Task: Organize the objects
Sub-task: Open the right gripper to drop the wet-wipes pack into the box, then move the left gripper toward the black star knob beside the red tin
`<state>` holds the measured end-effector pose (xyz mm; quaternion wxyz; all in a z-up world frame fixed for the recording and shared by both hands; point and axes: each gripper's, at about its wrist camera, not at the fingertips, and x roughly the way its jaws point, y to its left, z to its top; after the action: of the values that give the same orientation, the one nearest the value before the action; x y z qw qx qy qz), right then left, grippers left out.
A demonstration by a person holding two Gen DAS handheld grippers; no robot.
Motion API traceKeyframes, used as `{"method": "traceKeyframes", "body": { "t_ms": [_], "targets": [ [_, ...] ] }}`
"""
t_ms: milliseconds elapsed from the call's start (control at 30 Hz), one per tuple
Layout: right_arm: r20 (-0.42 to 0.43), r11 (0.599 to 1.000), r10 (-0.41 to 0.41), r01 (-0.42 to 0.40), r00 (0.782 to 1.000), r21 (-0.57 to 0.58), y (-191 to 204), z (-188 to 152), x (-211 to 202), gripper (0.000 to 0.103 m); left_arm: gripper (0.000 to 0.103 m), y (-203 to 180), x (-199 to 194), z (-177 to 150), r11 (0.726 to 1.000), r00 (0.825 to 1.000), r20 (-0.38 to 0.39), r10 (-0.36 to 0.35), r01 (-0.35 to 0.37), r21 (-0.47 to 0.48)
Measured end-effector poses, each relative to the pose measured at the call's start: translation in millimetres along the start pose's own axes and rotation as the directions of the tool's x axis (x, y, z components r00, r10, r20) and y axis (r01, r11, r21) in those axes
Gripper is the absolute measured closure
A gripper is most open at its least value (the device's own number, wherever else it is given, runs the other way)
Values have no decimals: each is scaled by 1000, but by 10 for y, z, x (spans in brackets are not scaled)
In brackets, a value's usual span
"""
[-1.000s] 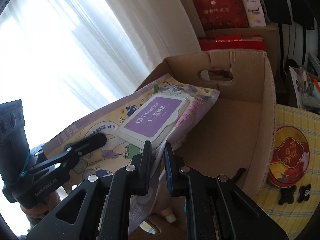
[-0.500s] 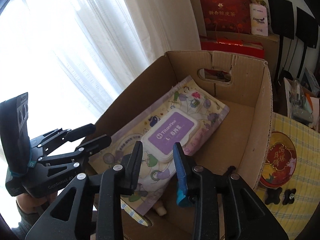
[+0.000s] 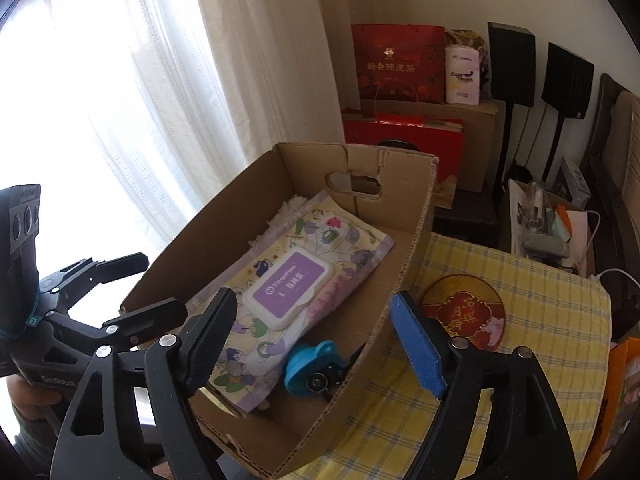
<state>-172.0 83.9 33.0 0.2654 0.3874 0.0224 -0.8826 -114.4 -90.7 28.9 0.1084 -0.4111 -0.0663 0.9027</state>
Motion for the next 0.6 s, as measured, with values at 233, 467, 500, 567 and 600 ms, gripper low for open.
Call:
{"method": "traceKeyframes", "body": {
  "t_ms": [233, 467, 500, 567, 600],
  "targets": [
    [14, 998, -48, 48, 999, 39, -310, -95, -210, 21, 3, -436, 108, 85, 997, 998, -2, -71, 71, 32],
    [19, 992, -98, 96, 995, 87, -673, -150, -355, 17, 3, -749, 168, 188, 991, 992, 9, -129, 129, 28],
    [16, 990, -106, 104, 994, 92, -722, -164, -357, 16, 3, -780, 177, 198, 990, 990, 13, -139, 139, 21],
    [10, 986, -126, 124, 992, 107, -846, -200, -346, 15, 3, -852, 212, 217, 988, 987, 22, -157, 157, 3],
    [6, 985, -131, 130, 991, 118, -903, -222, -337, 14, 3, -873, 233, 220, 987, 987, 23, -162, 162, -2]
  ]
}}
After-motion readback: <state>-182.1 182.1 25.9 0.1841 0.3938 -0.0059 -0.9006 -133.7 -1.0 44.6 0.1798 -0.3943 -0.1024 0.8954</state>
